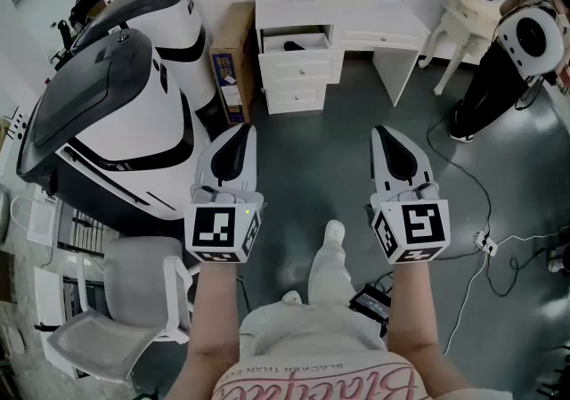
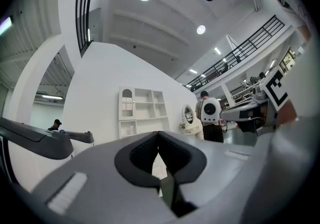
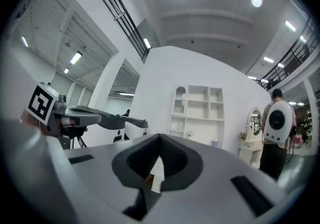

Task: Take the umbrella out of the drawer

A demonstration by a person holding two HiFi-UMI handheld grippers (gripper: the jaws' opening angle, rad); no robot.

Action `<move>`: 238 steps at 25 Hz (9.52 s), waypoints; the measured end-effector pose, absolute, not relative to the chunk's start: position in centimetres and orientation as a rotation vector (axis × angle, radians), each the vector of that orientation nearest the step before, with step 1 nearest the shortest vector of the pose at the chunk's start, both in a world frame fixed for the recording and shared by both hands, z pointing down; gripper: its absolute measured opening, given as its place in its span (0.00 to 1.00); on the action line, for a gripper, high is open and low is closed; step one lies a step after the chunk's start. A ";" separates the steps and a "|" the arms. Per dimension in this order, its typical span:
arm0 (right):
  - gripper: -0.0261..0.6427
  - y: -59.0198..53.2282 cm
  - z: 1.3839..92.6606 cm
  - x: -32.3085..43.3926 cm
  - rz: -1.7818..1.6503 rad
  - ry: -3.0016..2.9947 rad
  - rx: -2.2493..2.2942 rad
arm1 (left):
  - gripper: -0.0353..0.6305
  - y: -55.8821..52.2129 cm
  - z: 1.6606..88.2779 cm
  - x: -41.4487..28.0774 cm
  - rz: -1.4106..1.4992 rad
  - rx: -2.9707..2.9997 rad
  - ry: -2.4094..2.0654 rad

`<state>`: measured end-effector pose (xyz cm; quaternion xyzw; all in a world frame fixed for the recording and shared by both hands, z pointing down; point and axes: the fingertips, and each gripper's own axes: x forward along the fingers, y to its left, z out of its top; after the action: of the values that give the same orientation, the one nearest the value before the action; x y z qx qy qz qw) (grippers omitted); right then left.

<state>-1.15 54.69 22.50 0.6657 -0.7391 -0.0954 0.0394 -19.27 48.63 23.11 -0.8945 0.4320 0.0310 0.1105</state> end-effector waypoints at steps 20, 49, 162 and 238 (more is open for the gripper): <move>0.05 35.0 23.7 7.9 -0.163 -2.384 1.983 | 0.07 29.5 24.2 -11.0 0.039 -2.618 1.378; 0.05 12.7 24.9 12.3 -0.154 -2.411 1.785 | 0.07 8.7 26.1 -7.4 0.029 -2.588 1.552; 0.44 -29.5 76.9 13.1 0.765 -1.654 0.851 | 0.07 -35.4 48.9 -6.9 -0.427 -2.832 1.805; 0.39 -32.6 36.4 13.9 0.261 -2.320 1.192 | 0.07 -34.9 25.7 -1.3 -0.018 -2.614 1.539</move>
<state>13.85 -32.55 36.37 0.4393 -0.8553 0.0964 0.2573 -1.33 -34.91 25.74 -0.8604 0.5066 -0.0061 0.0541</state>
